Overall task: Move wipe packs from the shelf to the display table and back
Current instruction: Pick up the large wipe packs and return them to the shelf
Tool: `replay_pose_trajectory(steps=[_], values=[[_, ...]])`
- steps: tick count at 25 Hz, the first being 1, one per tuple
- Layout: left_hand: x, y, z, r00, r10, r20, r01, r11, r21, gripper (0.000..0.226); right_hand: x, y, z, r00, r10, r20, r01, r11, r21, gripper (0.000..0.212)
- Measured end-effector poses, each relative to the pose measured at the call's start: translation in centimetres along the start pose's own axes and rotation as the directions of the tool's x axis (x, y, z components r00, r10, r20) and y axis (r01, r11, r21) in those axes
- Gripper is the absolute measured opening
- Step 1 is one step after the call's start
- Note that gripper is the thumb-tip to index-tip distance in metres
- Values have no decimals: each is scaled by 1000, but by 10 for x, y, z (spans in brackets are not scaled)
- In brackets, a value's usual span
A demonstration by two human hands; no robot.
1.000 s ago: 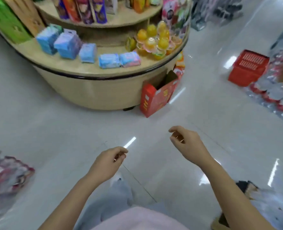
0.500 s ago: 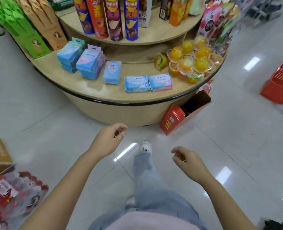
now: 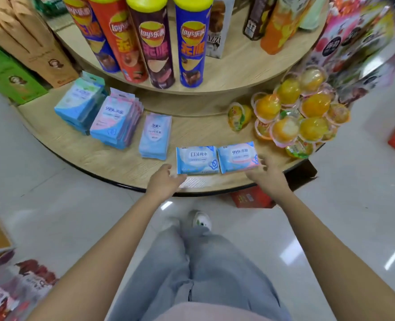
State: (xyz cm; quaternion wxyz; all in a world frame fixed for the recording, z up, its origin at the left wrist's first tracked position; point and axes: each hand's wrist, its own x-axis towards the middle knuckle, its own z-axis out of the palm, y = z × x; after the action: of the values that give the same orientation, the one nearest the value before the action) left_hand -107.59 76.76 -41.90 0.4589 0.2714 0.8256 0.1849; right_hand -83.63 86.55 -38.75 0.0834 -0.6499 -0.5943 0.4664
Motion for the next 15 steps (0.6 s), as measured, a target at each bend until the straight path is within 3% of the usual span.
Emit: replay_pose_trajectory(steps=[4,6,8,10,12,15], values=[[57,20,20,982,-115,150,137,979,-150,87,61,3,9,979,202,31,-204,957,208,75],[70,22,31,974,-173,145,202,953,-226,92,84,19,15,956,290,33,-290,929,232,90],[81,24,40,980,-198,37,201,961,-192,78,95,29,23,936,347,55,-351,908,229,88],[91,29,45,985,-171,-36,168,982,-83,78,102,34,34,919,390,59,-392,883,260,71],[96,34,50,985,-164,-48,163,986,-28,75,108,33,40,904,428,-8,-412,876,252,61],[105,34,54,973,-231,0,229,964,-135,77,118,30,36,901,431,-52,-416,891,182,70]])
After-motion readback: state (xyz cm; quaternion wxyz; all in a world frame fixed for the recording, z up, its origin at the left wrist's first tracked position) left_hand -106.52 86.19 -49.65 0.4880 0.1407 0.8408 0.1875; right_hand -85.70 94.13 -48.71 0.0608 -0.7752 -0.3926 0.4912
